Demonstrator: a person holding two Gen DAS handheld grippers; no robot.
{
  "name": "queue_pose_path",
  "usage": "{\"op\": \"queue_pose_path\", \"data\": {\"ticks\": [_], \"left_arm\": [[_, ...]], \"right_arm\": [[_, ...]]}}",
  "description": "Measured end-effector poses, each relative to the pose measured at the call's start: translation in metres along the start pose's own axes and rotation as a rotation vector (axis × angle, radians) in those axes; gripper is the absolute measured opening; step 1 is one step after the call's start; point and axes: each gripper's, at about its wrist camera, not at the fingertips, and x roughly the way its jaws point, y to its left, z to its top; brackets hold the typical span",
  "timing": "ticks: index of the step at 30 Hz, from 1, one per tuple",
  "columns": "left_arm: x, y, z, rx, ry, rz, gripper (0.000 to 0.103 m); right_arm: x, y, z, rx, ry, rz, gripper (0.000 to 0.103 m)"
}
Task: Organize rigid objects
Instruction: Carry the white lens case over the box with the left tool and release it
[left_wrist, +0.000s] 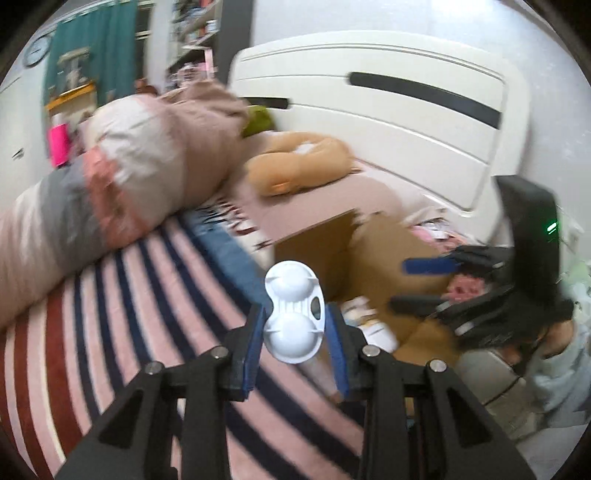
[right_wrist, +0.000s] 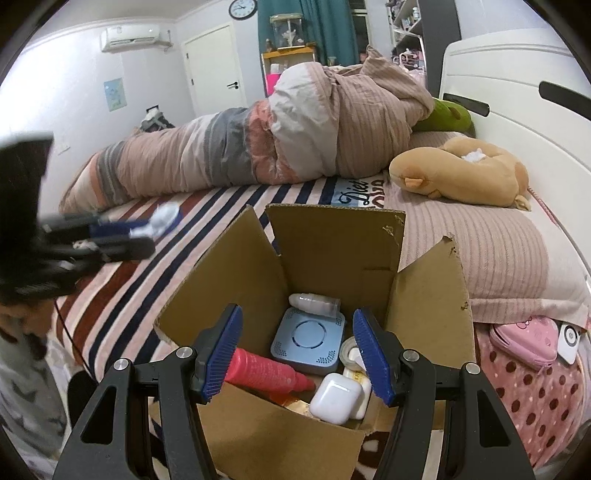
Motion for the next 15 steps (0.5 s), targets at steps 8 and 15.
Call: {"op": "queue_pose_path", "data": {"ticks": [8,15], "left_arm": [[0.056,-0.03,0.012,0.008,0.101,-0.059,0.03],[0.058,-0.027,0.006,-0.021,0.098,-0.064,0.058]], "right_arm": [[0.0,-0.007,-0.007,0.001,0.017,-0.01,0.059],[0.002,-0.01,-0.011,-0.002,0.031,-0.021,0.062]]}}
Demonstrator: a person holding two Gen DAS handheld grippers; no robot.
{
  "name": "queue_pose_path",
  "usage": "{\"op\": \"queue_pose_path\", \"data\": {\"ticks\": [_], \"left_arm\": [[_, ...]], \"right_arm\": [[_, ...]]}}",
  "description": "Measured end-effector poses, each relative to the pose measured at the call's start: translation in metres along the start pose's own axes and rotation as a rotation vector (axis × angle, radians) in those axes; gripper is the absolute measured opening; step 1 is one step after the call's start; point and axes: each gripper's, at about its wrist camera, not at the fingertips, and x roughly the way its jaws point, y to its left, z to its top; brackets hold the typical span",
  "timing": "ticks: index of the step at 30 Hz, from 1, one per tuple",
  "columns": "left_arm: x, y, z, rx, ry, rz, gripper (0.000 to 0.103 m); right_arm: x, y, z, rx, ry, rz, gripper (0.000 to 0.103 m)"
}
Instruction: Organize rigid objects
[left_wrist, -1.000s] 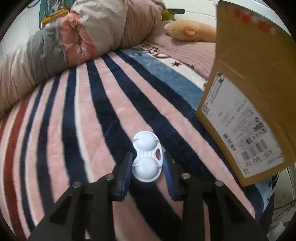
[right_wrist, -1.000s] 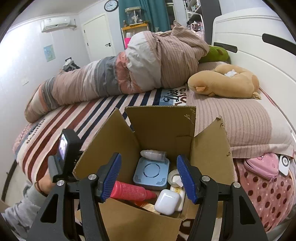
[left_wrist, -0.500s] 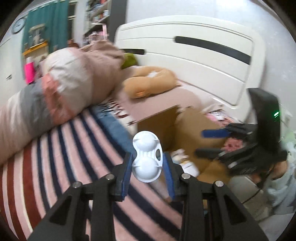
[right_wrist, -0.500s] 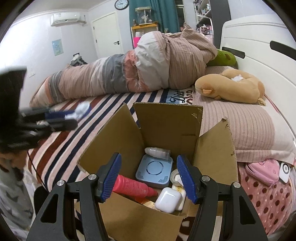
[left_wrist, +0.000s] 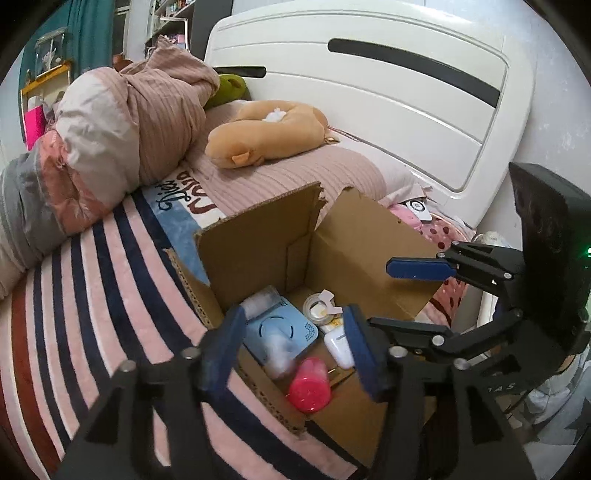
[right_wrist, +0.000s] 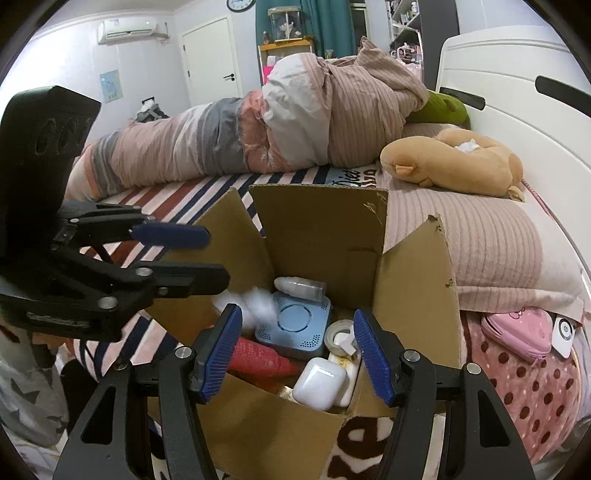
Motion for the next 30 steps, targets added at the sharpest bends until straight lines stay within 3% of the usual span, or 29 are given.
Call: {"op": "queue_pose_path", "data": {"ticks": [1,3,8,10,12,17,18,21,25,30], "left_arm": [[-0.003,0.0,0.0,-0.001,-0.009,0.002,0.062],[-0.015,0.003,-0.001,-0.008,-0.042,0.014,0.081],[-0.05,0.014,-0.01,-0.048,-0.125,0.077,0.09],[-0.065,0.022,-0.015,-0.077,-0.158,0.113,0.092],[-0.08,0.03,-0.022,-0.116,-0.186,0.158,0.103],[-0.113,0.051,-0.047,-0.217,-0.262,0.344,0.103],[-0.118,0.058,-0.054,-0.242,-0.267,0.383,0.103],[-0.126,0.074,-0.068,-0.313,-0.265,0.463,0.103],[-0.132,0.089,-0.085,-0.372,-0.27,0.534,0.103],[-0.131,0.098,-0.095,-0.419,-0.269,0.552,0.103]], "right_arm": [[0.0,0.0,0.0,-0.001,-0.001,0.001,0.062],[-0.001,0.001,0.0,-0.005,-0.003,0.002,0.063],[-0.004,0.005,0.004,-0.017,-0.018,0.012,0.066],[-0.006,0.009,0.007,-0.028,-0.033,0.023,0.072],[-0.01,0.015,0.01,-0.044,-0.063,0.034,0.086],[-0.02,0.029,0.019,-0.089,-0.143,0.048,0.093],[-0.022,0.033,0.021,-0.097,-0.163,0.062,0.098],[-0.028,0.041,0.024,-0.112,-0.218,0.112,0.099],[-0.035,0.05,0.025,-0.143,-0.288,0.191,0.099],[-0.033,0.062,0.027,-0.194,-0.309,0.239,0.099]]}}
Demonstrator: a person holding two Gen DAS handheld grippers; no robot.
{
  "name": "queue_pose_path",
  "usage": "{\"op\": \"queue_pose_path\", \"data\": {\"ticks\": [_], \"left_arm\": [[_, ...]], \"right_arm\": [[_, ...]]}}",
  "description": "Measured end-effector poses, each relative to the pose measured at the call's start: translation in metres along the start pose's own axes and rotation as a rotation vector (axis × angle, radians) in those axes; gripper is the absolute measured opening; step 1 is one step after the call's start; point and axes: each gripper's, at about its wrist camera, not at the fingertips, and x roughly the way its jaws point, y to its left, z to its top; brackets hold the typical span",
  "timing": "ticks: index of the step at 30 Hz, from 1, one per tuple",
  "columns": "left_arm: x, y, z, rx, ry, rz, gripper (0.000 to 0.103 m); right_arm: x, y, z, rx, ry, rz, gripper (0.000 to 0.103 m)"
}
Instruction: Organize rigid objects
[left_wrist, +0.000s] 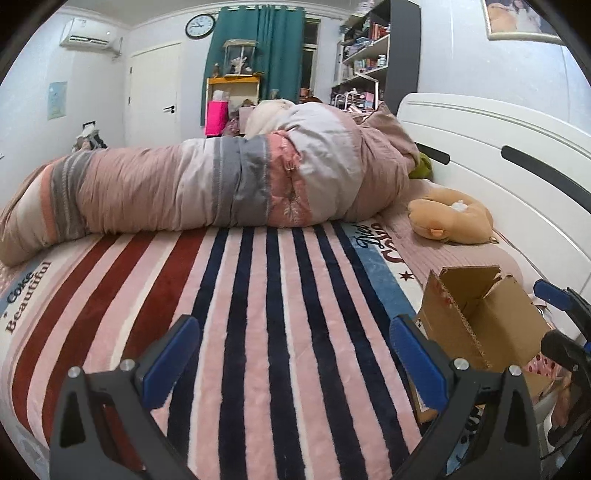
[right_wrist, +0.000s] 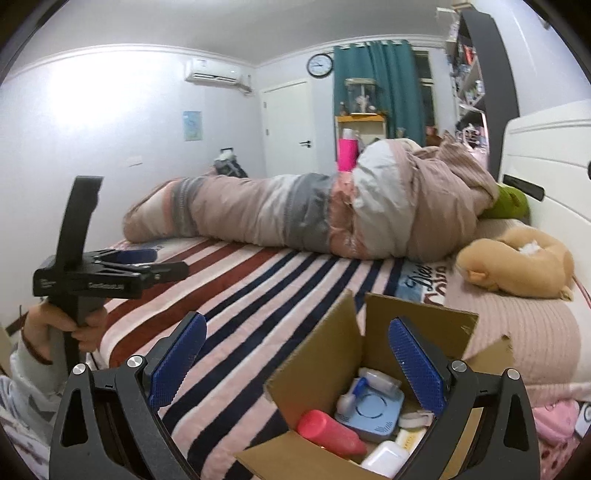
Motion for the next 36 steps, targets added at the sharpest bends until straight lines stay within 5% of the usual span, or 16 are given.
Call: {"op": "queue_pose_path", "data": {"ticks": [36], "left_arm": [[-0.007,-0.004,0.001,0.017,-0.025,0.021,0.103]], "right_arm": [[-0.005,-0.008,-0.004,0.037,-0.012,-0.021,0.099]]}}
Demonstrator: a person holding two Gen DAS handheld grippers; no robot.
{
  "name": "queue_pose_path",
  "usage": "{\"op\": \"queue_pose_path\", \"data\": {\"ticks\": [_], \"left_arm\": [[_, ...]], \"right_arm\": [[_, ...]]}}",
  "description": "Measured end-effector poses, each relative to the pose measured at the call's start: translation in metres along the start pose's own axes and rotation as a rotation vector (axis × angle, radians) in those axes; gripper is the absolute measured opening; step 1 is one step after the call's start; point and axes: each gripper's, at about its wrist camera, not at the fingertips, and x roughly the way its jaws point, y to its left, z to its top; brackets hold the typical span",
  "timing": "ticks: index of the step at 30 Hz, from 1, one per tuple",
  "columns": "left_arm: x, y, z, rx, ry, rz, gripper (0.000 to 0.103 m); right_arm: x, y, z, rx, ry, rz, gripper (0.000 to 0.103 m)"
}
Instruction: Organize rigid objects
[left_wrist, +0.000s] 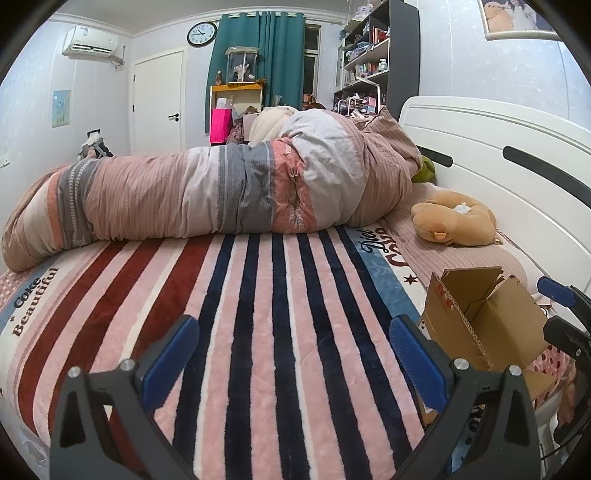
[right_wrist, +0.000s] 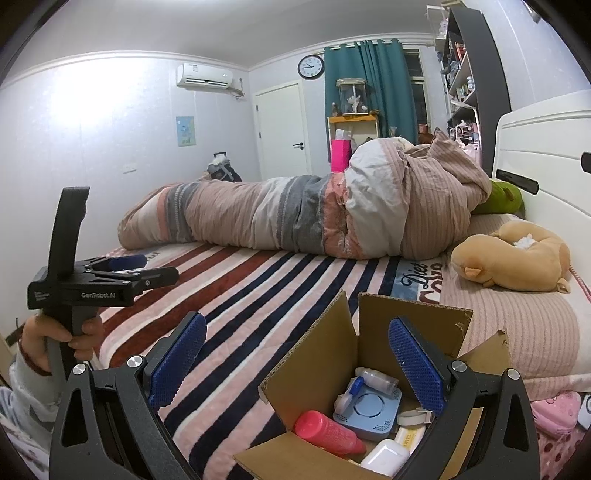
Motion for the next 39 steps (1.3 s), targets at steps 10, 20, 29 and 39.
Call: {"op": "queue_pose_path", "data": {"ticks": [10,20,29,39], "left_arm": [[-0.0007,0.0007,0.0,0.002,0.001,0.0,0.103],[-0.0031,0.0014,0.0012,0.006,0.0,-0.004,0.103],[-0.004,0.0025,0.003,0.012,-0.002,-0.004,0.103],[-0.0041,0.0021,0.0027,0.012,-0.003,-0.005,0.103]], "right_arm": [[0.0,-0.0001,0.0002,0.002,0.0,0.001,0.099],[-0.0004,-0.001,0.0002,0.001,0.002,0.001,0.099],[-0.0001,-0.0016,0.0007,0.0,0.003,0.003,0.099],[-0.0002,-0.0021,0.0007,0.002,0.003,0.003,0.099]]}}
